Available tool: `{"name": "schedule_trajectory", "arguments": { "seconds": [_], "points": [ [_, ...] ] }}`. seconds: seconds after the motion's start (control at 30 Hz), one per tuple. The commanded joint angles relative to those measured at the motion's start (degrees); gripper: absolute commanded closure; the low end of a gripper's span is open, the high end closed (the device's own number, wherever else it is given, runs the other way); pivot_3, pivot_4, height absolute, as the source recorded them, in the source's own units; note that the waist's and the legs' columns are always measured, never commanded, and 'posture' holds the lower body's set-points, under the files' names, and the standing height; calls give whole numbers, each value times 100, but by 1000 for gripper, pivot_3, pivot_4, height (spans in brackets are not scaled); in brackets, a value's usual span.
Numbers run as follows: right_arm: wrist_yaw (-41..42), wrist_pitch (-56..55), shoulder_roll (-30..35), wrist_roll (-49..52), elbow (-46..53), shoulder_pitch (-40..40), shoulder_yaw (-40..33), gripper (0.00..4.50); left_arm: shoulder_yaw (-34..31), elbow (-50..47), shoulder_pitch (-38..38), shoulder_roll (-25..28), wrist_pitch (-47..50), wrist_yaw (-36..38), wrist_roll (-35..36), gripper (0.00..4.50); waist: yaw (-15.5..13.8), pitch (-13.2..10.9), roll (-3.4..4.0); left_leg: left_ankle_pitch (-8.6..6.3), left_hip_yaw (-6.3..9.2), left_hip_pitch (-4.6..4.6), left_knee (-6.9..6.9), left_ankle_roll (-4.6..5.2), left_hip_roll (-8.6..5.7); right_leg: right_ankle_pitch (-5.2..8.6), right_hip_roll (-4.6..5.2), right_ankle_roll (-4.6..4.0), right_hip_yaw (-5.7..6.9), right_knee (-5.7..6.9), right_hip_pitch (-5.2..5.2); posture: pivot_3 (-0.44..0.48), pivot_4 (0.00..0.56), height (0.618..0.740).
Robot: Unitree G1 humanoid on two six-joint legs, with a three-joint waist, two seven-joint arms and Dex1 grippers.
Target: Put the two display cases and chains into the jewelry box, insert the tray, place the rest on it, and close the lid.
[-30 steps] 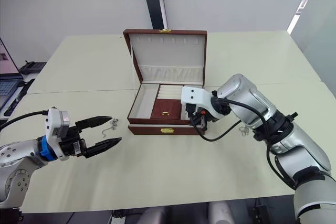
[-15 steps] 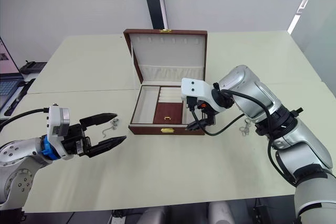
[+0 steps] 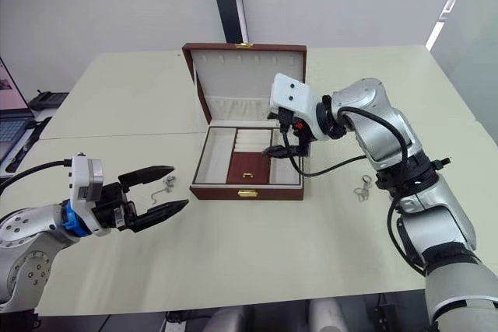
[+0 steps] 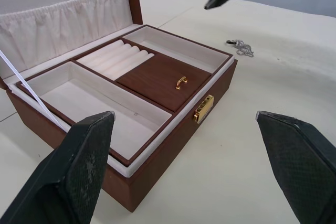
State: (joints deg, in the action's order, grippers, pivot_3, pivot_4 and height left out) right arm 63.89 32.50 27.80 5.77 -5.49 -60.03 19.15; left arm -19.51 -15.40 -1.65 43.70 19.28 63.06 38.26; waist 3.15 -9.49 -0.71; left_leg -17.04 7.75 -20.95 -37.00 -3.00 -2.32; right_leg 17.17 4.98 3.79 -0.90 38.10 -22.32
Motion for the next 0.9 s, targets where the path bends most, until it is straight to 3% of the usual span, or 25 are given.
{"name": "schedule_trajectory", "arguments": {
  "seconds": [0.03,0.2,0.23,0.3,0.5,0.77,0.9],
  "points": [
    [-536,-646,-312,-23,-4,160,-286,32,-181,-174,-28,-23,-110,-20,97,0,0,1,-1,0,0,0,0,0,0,0,1,0,0,0,0,0,150,740],
    [-1256,-776,-990,27,-182,511,-408,32,-189,-195,-74,-68,-150,-39,90,0,9,1,-1,1,0,0,-1,-1,0,0,1,0,0,2,0,0,150,740],
    [-1418,-762,-1134,35,-235,539,-450,202,-196,-198,-83,-74,-155,-48,93,0,14,1,-1,1,0,0,-1,-1,0,0,1,-1,-1,4,-2,0,150,740],
    [-1634,-721,-1372,23,-309,606,-423,607,-192,-203,-106,-99,-175,-71,83,0,16,1,-1,2,0,1,0,-3,0,-1,-1,-1,-1,5,-3,0,150,740],
    [-2057,-627,-1689,-199,-722,605,-254,2495,-88,-239,-107,-158,-192,-142,52,0,14,1,-1,2,1,1,0,-3,-1,-1,0,-2,0,4,-1,0,150,740],
    [-1765,131,-1436,-284,-502,828,53,4489,16,-321,-103,-258,-176,-242,9,0,13,1,-1,2,0,1,0,-3,-2,-1,-1,-2,0,4,-1,0,150,740],
    [-1758,189,-1390,-378,-574,953,240,4489,88,-335,-52,-258,-138,-279,13,0,18,1,-1,2,0,2,0,-3,-3,-1,-3,-2,-1,5,-1,0,150,740]
  ]
}}
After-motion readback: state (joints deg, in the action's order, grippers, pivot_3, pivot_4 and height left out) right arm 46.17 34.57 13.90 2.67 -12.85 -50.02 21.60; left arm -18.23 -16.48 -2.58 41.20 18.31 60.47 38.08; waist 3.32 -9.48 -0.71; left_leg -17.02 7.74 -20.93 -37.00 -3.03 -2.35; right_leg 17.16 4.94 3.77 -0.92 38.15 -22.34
